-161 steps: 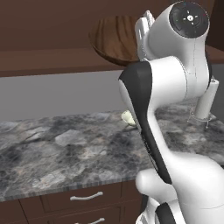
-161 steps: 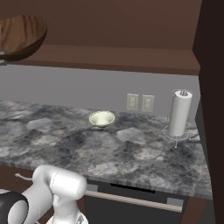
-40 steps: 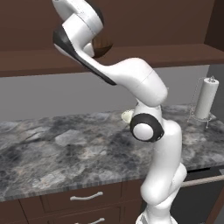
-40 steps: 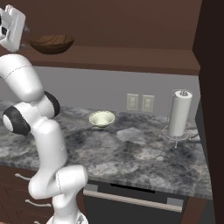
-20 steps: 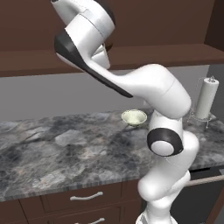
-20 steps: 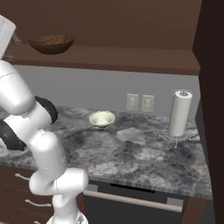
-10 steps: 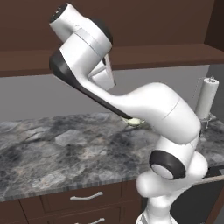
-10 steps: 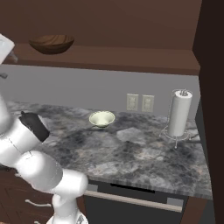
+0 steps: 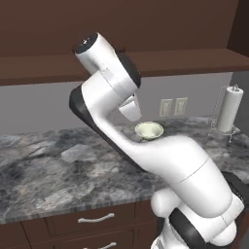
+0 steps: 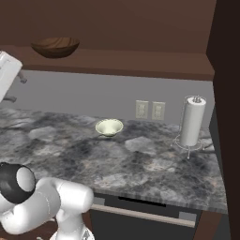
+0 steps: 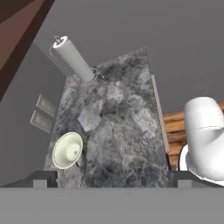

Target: Pick up the bowls on the counter and stack them on top of one another in the open cabinet. Place the smaller bowl on top of the larger bowl.

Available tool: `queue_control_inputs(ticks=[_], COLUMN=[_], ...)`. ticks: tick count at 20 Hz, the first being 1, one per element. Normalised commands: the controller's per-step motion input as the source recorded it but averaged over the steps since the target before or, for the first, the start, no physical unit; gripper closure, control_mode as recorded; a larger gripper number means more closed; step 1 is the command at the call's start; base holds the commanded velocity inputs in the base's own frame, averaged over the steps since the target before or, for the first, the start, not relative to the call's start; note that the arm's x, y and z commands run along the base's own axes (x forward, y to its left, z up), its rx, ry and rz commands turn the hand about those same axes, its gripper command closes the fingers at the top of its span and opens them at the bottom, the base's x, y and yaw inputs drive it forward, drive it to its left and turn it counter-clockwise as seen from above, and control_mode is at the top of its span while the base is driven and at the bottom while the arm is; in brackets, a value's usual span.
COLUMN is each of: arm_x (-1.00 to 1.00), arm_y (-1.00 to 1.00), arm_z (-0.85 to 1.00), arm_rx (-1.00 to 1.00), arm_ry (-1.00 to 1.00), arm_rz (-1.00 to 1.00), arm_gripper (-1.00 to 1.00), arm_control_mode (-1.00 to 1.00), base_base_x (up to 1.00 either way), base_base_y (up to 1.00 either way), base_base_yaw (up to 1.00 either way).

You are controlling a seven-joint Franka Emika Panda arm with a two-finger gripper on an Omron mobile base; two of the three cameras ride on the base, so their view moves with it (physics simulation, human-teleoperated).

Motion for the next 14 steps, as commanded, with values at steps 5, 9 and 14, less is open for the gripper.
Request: queue_control_inputs(ticks=[5, 9, 14], arm_x=[0.28, 0.07, 0.12], arm_y=[-0.05, -0.10, -0.03], arm_z=[-0.32, -0.40, -0.32], arm_rx=[0.06, 0.01, 0.01], arm_ry=[-0.02, -0.03, -0.05], arm_rz=[0.16, 0.14, 0.07], arm_gripper=[-1.00, -1.00, -1.00], arm_control_mode=[-1.00, -1.00, -1.00], base_base_x=[0.00, 0.00, 0.00], base_base_y=[0.00, 0.00, 0.00], base_base_yaw=[0.00, 0.00, 0.00])
